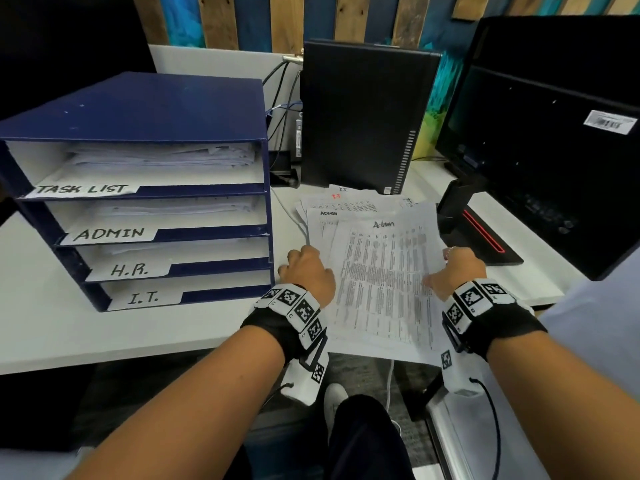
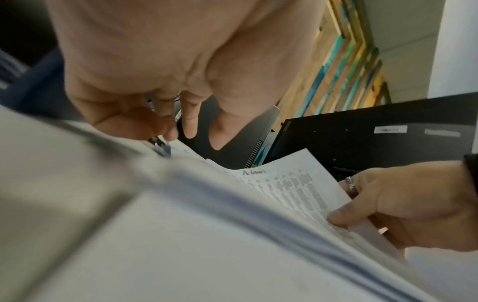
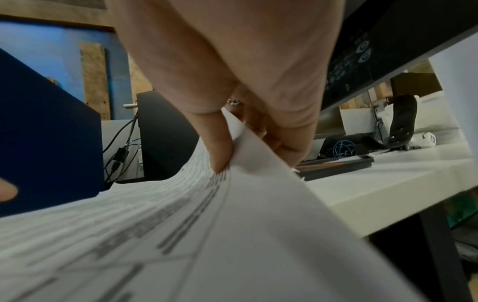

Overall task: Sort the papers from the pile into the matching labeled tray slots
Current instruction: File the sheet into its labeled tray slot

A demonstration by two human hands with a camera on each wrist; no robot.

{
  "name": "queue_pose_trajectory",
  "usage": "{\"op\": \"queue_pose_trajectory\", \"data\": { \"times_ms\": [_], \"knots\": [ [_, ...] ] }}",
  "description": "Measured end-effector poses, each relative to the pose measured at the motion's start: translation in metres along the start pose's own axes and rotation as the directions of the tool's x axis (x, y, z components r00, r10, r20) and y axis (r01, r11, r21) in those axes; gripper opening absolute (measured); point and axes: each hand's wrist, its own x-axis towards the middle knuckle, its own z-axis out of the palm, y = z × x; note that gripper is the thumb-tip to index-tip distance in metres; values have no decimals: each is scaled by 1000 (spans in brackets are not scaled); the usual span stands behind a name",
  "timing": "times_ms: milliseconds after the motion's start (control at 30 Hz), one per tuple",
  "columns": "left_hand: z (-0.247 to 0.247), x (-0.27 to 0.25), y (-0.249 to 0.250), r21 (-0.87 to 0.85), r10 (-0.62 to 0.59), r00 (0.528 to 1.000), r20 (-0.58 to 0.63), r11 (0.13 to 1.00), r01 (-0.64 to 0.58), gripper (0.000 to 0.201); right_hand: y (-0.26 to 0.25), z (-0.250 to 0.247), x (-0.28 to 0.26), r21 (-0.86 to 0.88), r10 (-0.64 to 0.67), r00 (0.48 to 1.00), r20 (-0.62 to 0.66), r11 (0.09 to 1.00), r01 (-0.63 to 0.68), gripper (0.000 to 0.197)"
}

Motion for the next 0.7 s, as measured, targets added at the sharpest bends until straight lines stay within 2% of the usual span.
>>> {"op": "queue_pose_trajectory", "data": {
  "times_ms": [67, 167, 300, 400, 467, 533, 633, 700],
  "knots": [
    [-3, 8, 8, -20, 13, 1000, -10, 1000, -13, 44, 6, -3, 3, -7, -8, 999, -43, 1000, 8, 50],
    [-8, 22, 21, -61, -40, 994, 97, 997, 46, 41, 12, -10, 7, 4, -2, 999, -42, 1000, 2, 34],
    [-11, 29, 25, -126, -45, 987, 153, 990, 64, 39, 15, -11, 9, 51, -34, 999, -42, 998, 36, 35],
    [-14, 32, 21, -174, -49, 980, 191, 981, 83, 20, 17, -11, 7, 182, -66, 997, -39, 981, 72, 34],
    [-16, 31, 17, -230, -59, 985, 164, 968, 97, 17, 17, -14, 5, 232, -81, 996, -30, 969, 86, 32],
    [-16, 29, 13, -290, -28, 995, 98, 955, 56, 25, 16, -16, 5, 259, -76, 997, -22, 963, 79, 34],
    [-18, 22, 14, -300, -28, 999, 35, 953, 37, 17, 12, -15, 2, 283, -91, 996, -14, 955, 91, 39],
    [-22, 14, 14, -364, -33, 999, -21, 931, 23, 17, 10, -16, -2, 339, -119, 993, -10, 934, 115, 41]
  ]
}}
